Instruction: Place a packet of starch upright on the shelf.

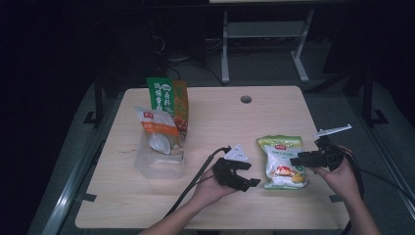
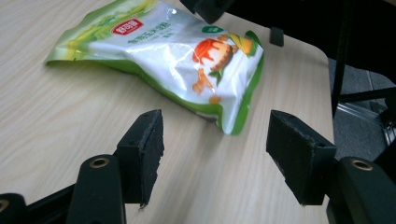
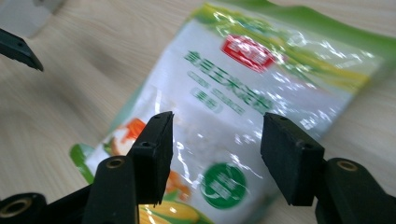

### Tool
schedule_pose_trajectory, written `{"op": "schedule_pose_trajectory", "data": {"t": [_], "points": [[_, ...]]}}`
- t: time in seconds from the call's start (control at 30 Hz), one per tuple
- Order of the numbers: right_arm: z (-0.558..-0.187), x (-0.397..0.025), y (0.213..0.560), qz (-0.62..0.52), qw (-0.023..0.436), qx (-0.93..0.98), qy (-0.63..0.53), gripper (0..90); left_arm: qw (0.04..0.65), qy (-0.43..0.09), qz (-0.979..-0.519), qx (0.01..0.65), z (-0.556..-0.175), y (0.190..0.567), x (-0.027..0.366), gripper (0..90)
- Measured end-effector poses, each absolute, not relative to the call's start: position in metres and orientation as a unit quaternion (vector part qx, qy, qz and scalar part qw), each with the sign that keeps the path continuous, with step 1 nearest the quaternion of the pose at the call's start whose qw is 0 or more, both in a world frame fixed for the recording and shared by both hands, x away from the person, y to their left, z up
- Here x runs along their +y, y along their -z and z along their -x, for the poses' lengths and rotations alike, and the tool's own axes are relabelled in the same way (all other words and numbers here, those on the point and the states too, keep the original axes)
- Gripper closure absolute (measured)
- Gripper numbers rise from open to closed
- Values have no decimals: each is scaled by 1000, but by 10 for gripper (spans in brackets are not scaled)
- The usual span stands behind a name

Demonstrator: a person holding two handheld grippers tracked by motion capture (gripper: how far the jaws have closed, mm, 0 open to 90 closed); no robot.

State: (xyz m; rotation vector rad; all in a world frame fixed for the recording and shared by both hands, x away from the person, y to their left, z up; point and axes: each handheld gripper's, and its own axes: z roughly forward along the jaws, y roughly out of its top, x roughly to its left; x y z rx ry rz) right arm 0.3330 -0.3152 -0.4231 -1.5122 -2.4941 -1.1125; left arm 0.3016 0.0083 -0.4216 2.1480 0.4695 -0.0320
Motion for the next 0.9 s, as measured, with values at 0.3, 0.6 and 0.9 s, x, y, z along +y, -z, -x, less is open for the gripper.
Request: {"op": "schedule_pose_trajectory", "data": {"t": [0.3,0.6,0.9], "points": [[-334,-336,440,519,16,-780,350,434,446,28,-874,191,-315,428,-17,381],[-334,-342,450,524,48,-769,364,508,445,38,-872,202,-317,433,-26,370],[-325,-334,453,517,60,-765,378,515,441,43,-871,213,-319,438,-24,362]]}}
